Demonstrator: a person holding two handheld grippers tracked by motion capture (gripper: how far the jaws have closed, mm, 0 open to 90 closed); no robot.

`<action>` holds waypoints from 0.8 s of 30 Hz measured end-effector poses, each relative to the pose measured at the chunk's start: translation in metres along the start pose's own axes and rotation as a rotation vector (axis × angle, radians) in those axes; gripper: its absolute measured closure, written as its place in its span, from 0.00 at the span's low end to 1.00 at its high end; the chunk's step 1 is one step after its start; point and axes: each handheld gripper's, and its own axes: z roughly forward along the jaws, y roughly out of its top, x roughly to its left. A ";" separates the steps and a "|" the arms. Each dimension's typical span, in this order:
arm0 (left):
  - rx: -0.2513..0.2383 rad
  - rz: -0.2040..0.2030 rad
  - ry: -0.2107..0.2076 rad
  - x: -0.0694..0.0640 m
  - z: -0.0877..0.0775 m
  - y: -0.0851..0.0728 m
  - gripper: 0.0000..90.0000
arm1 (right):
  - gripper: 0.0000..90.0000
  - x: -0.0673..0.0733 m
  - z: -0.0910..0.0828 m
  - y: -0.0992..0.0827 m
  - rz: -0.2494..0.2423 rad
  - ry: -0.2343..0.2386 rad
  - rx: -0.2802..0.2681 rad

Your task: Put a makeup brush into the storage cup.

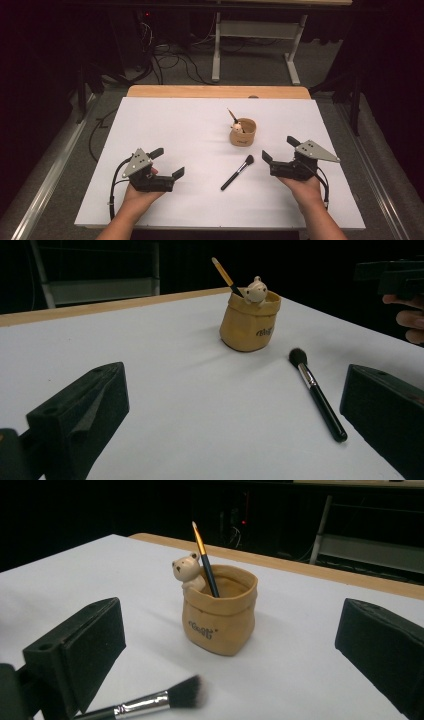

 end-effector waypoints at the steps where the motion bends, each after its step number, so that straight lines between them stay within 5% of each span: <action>1: 0.000 0.000 0.001 0.000 0.000 0.000 0.00 | 0.02 0.000 -0.002 -0.002 -0.002 -0.004 0.002; 24: 0.020 -0.017 0.067 0.001 -0.006 0.003 0.00 | 0.02 -0.008 -0.029 -0.025 -0.012 -0.031 -0.045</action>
